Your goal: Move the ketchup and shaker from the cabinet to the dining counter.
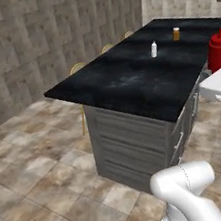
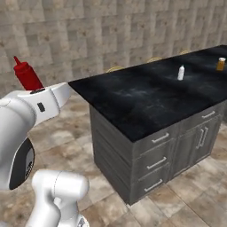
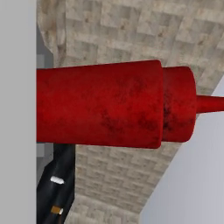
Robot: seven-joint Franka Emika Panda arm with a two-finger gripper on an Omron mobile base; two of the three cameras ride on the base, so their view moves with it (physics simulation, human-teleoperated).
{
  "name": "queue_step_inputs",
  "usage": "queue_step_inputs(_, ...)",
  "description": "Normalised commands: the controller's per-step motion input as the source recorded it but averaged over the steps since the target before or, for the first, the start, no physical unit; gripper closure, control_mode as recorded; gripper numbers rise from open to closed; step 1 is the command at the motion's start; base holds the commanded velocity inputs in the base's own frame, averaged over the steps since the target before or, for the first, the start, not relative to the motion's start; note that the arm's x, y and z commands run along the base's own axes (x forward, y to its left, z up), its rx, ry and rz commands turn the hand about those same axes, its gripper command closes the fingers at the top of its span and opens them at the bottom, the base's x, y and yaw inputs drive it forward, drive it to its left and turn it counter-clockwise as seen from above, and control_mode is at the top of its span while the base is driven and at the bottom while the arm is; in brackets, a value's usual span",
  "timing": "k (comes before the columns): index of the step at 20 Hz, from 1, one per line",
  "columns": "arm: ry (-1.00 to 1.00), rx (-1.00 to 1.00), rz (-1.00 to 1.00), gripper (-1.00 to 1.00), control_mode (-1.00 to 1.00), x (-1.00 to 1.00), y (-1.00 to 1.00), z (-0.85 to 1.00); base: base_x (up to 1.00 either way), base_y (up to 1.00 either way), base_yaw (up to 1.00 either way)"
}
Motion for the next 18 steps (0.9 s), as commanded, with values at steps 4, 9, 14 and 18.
queue_step_inputs(4,0.00,0.00,0.00,1.00,1.00,0.00,0.00,0.00,0.51,0.28,-0.40)
queue_step_inputs(9,0.00,0.00,0.00,1.00,1.00,0.00,0.00,0.00,0.49,0.39,-0.36)
queue_step_inputs(14,0.00,0.00,0.00,1.00,1.00,0.00,0.00,0.00,0.41,0.47,-0.34)
queue_step_inputs(18,0.00,0.00,0.00,1.00,1.00,0.00,0.00,0.00,0.34,0.55,-0.33)
